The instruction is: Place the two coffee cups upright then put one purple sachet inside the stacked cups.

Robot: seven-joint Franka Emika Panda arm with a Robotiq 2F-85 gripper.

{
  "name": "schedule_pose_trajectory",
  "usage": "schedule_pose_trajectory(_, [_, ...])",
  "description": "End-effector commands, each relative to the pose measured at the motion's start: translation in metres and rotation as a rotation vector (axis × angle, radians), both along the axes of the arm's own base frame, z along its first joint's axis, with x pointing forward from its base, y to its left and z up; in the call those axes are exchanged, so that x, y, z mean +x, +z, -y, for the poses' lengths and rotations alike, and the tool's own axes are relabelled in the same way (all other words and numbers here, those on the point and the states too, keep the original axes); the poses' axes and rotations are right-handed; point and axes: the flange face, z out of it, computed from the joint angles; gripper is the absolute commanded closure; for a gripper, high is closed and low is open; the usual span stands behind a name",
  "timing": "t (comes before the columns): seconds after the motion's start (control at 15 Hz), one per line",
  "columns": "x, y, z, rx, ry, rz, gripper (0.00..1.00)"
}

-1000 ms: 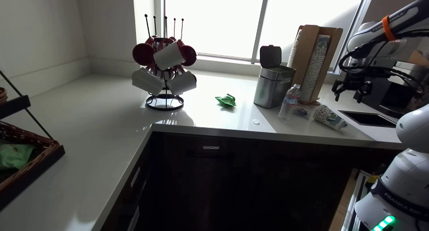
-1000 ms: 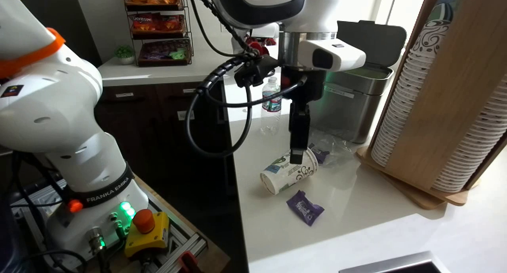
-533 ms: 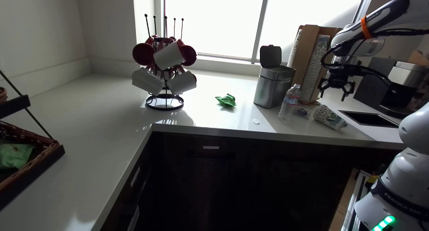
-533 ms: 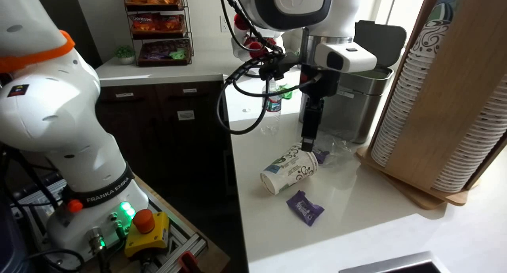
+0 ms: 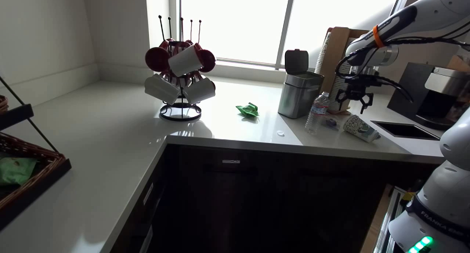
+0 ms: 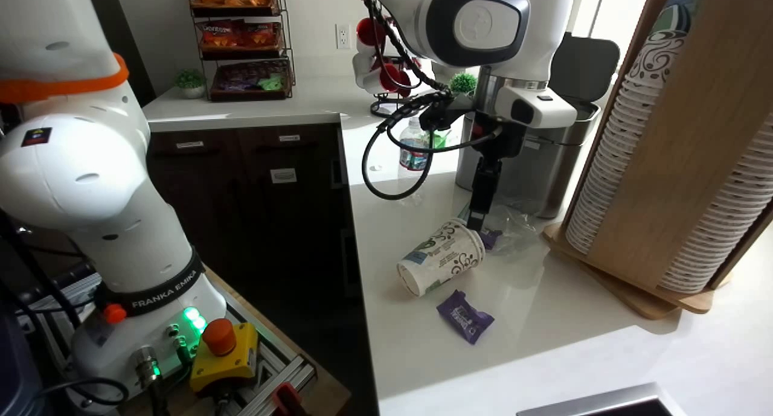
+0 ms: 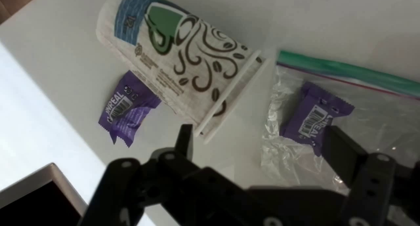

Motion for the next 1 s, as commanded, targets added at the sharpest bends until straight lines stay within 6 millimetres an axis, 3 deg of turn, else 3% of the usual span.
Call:
schedule_pose_trajectory(0.0, [0.009, -0.009, 0.002, 0.067, 0.012, -0.049, 0.00])
schedule_pose_trajectory(0.27, [0.006, -0.013, 0.002, 0.120, 0.030, -0.107, 0.00])
schedule_pose_trajectory(0.33, [0.005, -0.014, 0.002, 0.130, 0.035, -0.124, 0.09])
schedule_pose_trajectory(0.4, [0.005, -0.015, 0.003, 0.138, 0.036, -0.136, 0.26])
schedule_pose_trajectory(0.67, [0.003, -0.016, 0.004, 0.162, 0.043, -0.176, 0.58])
schedule_pose_trajectory(0.93, [0.005, -0.005, -0.001, 0.167, 0.091, -0.182, 0.88])
